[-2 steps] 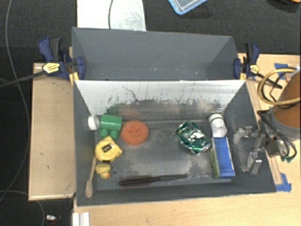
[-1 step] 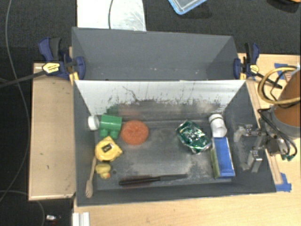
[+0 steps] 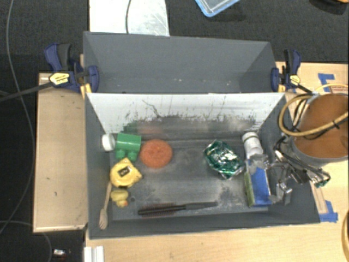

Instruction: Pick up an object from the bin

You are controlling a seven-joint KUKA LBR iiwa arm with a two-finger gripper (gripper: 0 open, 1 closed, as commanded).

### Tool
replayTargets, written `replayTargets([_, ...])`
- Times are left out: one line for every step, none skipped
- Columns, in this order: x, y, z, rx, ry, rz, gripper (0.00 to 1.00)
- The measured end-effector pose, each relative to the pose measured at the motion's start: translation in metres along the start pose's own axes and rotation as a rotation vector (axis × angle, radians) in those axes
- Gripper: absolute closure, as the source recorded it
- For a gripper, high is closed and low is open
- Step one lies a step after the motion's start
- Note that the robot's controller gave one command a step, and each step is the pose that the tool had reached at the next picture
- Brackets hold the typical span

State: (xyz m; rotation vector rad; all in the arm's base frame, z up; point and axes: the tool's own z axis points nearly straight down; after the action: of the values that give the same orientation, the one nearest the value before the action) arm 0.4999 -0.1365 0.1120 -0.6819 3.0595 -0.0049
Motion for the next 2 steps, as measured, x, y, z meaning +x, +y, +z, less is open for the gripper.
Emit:
replayTargets([-0.005,-0.001,0.053,-0.002,0.007,-0.143,0.00])
replayTargets([-0.002,0.001,0.019,0.000,0.000,-0.142,0.00])
